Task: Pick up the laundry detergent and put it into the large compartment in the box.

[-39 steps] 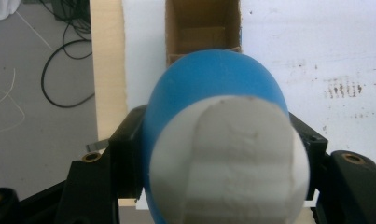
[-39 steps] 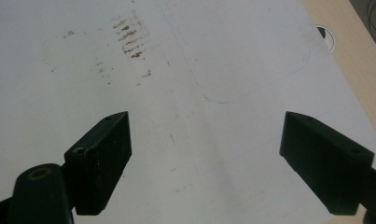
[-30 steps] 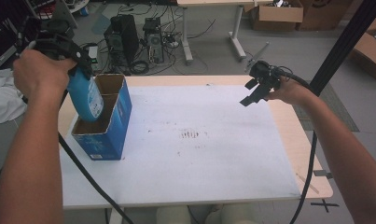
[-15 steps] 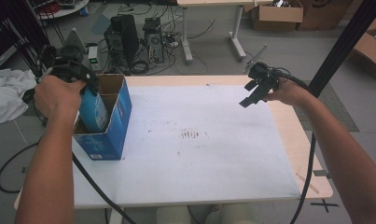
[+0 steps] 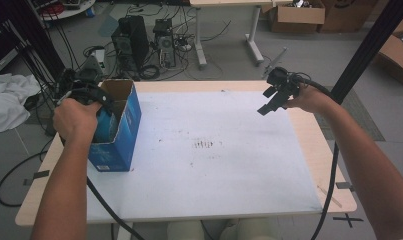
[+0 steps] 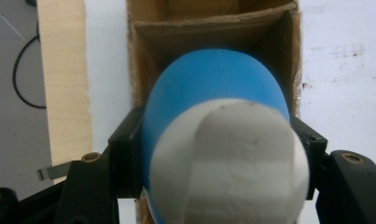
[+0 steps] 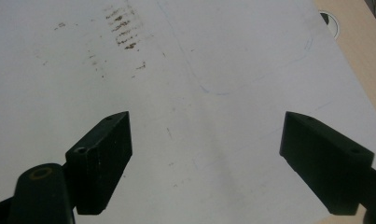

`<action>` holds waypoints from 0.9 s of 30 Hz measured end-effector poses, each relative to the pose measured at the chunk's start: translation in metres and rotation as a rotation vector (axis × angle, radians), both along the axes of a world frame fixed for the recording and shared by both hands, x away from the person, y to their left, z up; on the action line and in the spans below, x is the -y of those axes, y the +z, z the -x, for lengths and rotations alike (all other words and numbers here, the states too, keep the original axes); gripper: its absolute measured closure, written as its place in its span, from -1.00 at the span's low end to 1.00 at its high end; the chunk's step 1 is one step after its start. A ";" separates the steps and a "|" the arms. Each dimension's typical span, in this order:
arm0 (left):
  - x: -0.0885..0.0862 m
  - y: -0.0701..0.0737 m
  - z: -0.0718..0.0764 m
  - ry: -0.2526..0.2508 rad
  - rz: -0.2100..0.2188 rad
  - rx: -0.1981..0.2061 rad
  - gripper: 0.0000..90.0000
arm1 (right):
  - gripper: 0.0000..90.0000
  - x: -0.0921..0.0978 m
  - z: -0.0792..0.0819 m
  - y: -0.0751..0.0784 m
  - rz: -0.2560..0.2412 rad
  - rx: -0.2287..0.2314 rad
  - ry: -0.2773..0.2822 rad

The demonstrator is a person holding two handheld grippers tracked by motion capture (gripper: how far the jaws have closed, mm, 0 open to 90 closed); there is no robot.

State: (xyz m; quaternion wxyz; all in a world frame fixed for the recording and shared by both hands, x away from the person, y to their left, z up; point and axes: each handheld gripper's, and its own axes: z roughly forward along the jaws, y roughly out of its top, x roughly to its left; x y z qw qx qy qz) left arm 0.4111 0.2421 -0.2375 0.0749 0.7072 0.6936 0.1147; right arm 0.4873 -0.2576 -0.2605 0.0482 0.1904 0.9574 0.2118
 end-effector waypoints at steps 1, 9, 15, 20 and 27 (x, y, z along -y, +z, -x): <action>0.000 -0.003 0.000 0.000 0.005 -0.002 -0.16 | -0.62 0.000 0.000 0.000 0.000 0.001 0.000; 0.000 -0.022 -0.001 -0.006 0.005 -0.018 -0.16 | -0.63 0.001 0.000 -0.001 0.005 -0.001 -0.004; -0.001 -0.034 -0.001 -0.011 0.003 -0.034 -0.16 | -0.63 0.001 0.000 -0.001 0.008 -0.003 -0.004; -0.002 -0.041 -0.001 -0.016 -0.001 -0.051 -0.16 | -0.63 0.001 -0.001 -0.002 0.010 -0.003 -0.006; -0.003 -0.043 -0.001 -0.019 0.002 -0.062 -0.16 | -0.63 0.001 -0.001 -0.002 0.010 -0.003 -0.007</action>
